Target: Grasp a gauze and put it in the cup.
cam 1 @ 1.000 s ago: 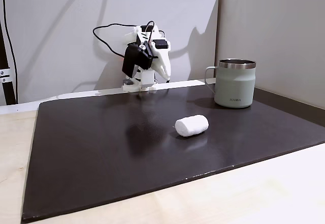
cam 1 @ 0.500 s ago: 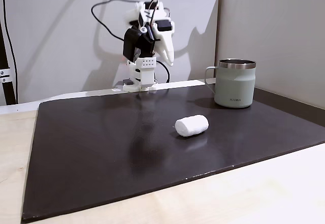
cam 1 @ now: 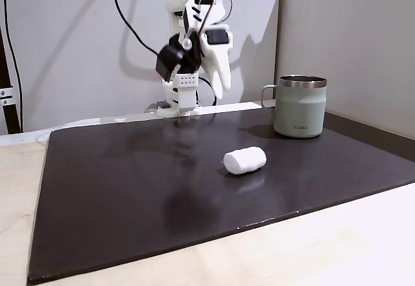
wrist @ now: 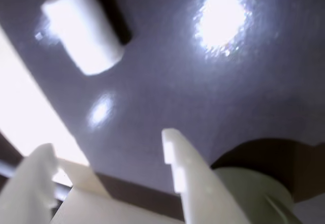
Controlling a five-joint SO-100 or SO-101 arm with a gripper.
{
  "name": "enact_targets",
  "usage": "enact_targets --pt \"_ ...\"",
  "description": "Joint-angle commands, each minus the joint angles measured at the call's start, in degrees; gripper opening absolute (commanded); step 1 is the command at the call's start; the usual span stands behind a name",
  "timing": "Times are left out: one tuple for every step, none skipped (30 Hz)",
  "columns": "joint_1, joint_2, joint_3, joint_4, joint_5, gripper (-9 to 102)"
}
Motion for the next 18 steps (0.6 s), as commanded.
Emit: enact_targets --pt "0.53 -3.16 -7.29 0.88 -0.70 27" --pt "0.44 -4.48 -8.44 1.14 -0.70 28" --pt "0.35 -6.15 -9.93 1.58 -0.70 29" --pt "0.26 -8.17 -11.87 2.29 -0.53 29" --pt "0.26 -10.37 -14.06 3.16 -0.44 30" --pt "0.26 -12.74 -16.52 4.22 -0.35 31" --pt "0.35 -15.38 -19.25 5.36 -0.09 31" --pt "0.44 -18.11 -22.24 6.68 0.09 32" --pt "0.70 -20.92 -25.31 8.09 0.26 32" --pt "0.79 -23.82 -28.56 9.58 0.35 32" --pt "0.97 -26.63 -31.82 11.07 0.35 32" --pt "1.14 -29.36 -35.07 12.57 0.53 32" --pt "1.32 -31.99 -38.23 14.06 0.53 32" --pt "1.41 -34.37 -41.31 15.29 0.62 32" --pt "1.49 -36.74 -44.38 16.52 0.70 32" --pt "1.58 -39.02 -47.37 17.84 0.79 32" --pt "1.67 -41.48 -50.71 19.25 0.97 32" --pt "1.76 -44.12 -54.67 20.92 1.14 32"
